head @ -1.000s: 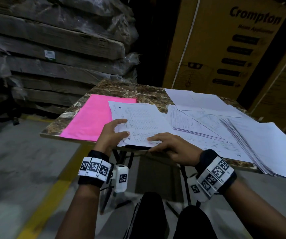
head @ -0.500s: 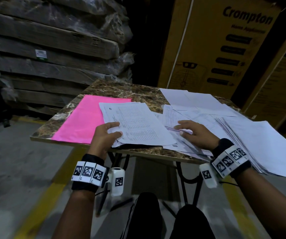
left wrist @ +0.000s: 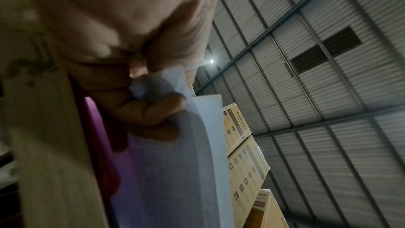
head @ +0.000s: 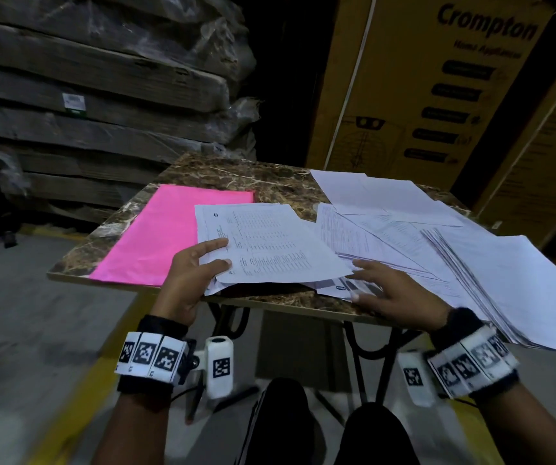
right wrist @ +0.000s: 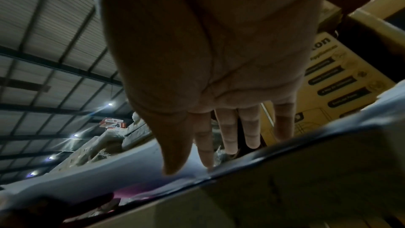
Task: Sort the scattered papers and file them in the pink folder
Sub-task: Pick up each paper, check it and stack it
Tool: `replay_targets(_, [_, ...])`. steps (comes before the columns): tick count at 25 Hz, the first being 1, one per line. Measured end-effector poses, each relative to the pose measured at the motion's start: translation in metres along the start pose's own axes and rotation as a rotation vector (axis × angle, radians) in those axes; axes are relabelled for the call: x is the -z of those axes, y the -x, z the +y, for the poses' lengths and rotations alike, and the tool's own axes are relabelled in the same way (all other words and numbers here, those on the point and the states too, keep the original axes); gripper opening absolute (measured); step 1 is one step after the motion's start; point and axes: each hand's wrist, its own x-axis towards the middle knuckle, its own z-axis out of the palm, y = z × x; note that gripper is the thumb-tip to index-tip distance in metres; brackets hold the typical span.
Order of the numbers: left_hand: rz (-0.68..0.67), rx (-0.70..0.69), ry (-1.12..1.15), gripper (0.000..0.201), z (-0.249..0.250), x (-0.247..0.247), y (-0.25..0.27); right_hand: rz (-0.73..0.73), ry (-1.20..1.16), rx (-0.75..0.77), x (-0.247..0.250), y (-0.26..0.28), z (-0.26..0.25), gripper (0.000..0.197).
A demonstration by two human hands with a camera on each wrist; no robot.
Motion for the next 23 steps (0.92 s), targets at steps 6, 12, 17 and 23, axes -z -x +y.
replay_targets(6, [-0.057, -0.031, -0.050, 0.038, 0.002, -0.014, 0.032, 0.416, -0.486, -0.113, -0.011, 0.064, -0.013, 0.036])
replay_targets(12, [-0.320, -0.001, -0.040, 0.045, -0.002, -0.032, 0.071, 0.344, -1.089, -0.318, -0.016, 0.089, -0.037, 0.047])
replay_targets(17, [-0.424, -0.023, -0.229, 0.060, -0.015, -0.039, 0.079, 0.325, -1.143, -0.335, -0.032, 0.083, -0.032, 0.049])
replay_targets(23, [-0.425, -0.264, -0.417, 0.080, 0.013, -0.056, 0.072, 0.501, -0.895, -0.157, -0.009, 0.072, -0.037, 0.079])
